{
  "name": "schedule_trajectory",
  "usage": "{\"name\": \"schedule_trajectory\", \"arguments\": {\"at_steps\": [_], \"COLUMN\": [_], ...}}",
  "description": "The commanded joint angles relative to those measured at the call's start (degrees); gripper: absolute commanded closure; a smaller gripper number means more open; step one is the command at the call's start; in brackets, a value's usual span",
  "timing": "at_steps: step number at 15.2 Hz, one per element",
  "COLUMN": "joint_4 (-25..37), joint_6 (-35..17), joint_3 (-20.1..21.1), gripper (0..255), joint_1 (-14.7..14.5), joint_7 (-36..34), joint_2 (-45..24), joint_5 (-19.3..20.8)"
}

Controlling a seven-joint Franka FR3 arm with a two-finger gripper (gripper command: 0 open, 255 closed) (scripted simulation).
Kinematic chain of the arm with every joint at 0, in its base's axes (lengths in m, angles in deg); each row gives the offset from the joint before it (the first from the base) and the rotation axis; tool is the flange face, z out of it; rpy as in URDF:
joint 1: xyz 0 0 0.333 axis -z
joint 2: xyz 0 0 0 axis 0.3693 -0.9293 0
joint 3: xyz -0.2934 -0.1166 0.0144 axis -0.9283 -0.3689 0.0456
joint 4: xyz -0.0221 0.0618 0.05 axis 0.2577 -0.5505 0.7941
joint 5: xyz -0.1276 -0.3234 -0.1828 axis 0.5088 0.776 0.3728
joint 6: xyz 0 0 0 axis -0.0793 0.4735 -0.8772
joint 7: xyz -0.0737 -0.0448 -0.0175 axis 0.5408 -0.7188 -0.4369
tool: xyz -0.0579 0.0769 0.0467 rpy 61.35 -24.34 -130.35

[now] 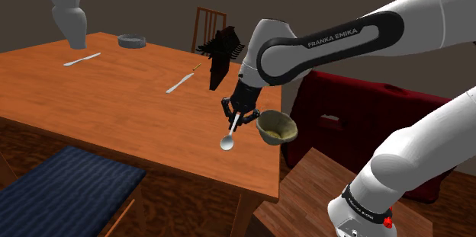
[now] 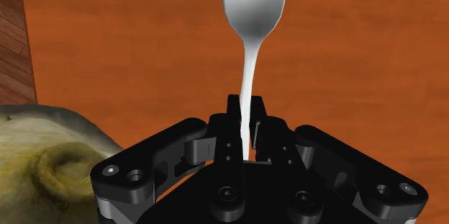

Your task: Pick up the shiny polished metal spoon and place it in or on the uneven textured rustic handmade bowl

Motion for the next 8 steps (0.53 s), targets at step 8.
{"name": "schedule_trajectory", "arguments": {"at_steps": [8], "joint_4": [4.42], "joint_6": [7.83], "joint_3": [-1.50], "gripper": [255], "joint_1": [0.07], "joint_7": [-1.05], "joint_2": [3.55], "joint_5": [0.56]}}
